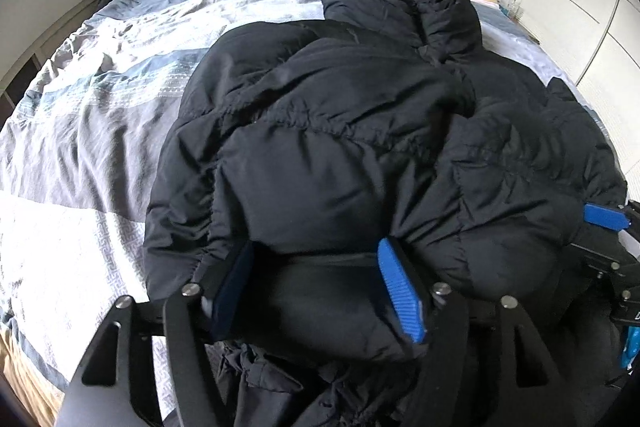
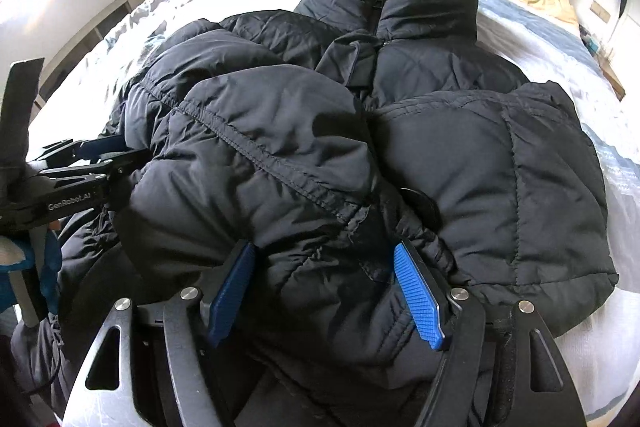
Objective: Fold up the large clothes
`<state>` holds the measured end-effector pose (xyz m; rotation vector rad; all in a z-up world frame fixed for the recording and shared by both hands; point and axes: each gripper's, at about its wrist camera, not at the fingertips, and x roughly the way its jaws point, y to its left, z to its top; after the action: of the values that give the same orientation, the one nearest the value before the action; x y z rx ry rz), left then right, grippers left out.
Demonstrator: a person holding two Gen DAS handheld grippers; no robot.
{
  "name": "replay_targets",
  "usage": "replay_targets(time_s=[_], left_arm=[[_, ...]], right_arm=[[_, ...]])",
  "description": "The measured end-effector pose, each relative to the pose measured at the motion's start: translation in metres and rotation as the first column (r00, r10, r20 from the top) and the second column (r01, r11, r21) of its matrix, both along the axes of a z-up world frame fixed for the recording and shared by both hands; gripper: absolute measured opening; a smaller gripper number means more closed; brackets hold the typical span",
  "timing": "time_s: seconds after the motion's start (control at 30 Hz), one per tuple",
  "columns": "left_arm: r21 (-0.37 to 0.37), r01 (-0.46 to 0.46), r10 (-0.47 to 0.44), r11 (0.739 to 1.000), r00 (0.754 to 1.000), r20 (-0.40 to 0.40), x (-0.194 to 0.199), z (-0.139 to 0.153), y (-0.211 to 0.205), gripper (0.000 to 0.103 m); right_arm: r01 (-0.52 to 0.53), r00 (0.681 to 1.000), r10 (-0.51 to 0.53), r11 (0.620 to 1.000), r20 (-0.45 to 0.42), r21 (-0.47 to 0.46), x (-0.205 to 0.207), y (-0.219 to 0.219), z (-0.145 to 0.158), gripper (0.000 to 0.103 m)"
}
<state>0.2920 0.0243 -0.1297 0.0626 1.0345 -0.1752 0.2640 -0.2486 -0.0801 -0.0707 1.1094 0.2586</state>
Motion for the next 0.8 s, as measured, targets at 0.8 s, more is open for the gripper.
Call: replay_targets(time_s=[0.8], left_arm=[[0.035,-0.016,0.017,0.999,1.0,-0.011,0.015,-0.016,-0.001,0.082]], right_arm=[[-0.025,0.999,0.023,0.997,0.028,0.072,0.007,-0.006,-0.018,0.076]])
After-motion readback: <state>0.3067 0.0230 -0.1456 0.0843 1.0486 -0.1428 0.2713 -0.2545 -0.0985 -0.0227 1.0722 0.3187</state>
